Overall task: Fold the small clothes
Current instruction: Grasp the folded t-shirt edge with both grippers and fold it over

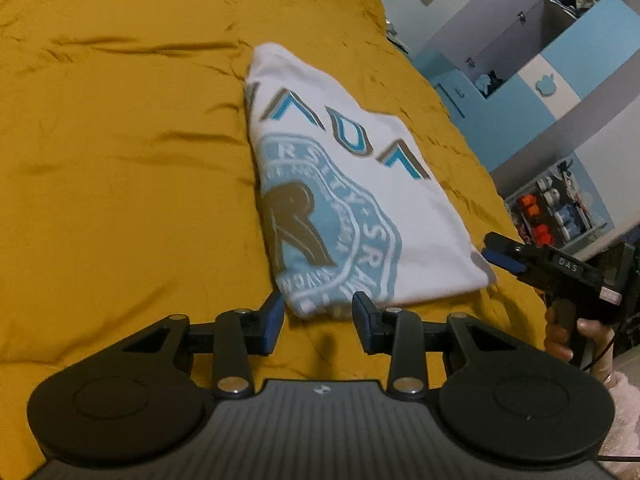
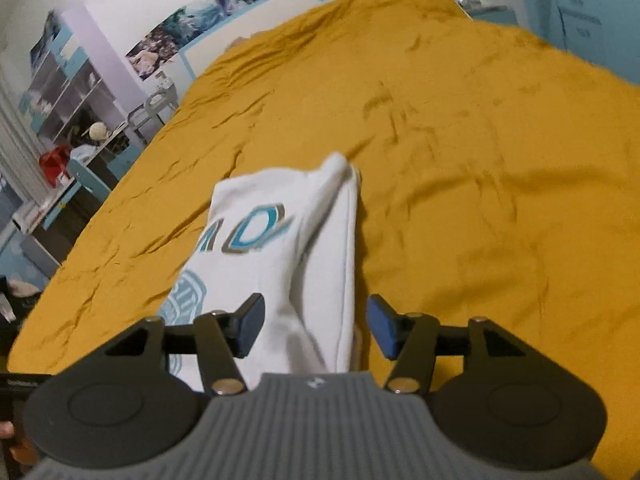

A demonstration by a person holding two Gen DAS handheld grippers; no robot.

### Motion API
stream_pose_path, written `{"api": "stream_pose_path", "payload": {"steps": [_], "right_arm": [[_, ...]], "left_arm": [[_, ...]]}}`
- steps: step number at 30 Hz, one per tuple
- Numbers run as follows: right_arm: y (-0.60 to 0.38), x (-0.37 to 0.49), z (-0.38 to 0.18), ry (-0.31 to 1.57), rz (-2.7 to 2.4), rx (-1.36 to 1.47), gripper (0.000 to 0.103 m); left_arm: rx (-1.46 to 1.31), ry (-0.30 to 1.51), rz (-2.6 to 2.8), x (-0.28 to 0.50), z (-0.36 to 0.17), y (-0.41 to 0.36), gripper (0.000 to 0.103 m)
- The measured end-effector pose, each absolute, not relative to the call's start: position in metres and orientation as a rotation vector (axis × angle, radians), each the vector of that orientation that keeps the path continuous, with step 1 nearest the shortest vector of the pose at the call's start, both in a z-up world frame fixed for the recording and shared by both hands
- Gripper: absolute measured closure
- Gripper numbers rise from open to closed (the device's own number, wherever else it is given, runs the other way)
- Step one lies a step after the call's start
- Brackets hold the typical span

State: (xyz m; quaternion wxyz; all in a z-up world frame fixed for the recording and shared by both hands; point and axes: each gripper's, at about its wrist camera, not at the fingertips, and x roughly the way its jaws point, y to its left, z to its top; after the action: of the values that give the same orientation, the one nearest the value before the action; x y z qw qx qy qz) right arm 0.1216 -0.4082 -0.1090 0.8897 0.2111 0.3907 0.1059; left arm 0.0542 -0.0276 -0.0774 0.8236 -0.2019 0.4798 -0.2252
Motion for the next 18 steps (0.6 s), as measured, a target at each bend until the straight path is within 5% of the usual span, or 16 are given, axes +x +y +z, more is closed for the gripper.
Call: {"api": "stream_pose_path", "payload": {"steps": [7,12,18], "right_arm": [[-0.405,0.109,-0.112,0.826,0.218,0.468,0.049],[-0.403,0.101,-0.112,0.814,0.194,0.434,0.045],[-0.409,0.092,-0.112,0.816,0.207,0.449,0.043]], "left_arm": [[-0.250,0.968,-0.443,0.040,-0.077,-0.052,0.062],[-0.223,0.958,-0.428,0.045,-0.080,-0.052,0.090],[-0.173,0.895,-0.411,0.040,-0.060,-0.049,0.096]]}}
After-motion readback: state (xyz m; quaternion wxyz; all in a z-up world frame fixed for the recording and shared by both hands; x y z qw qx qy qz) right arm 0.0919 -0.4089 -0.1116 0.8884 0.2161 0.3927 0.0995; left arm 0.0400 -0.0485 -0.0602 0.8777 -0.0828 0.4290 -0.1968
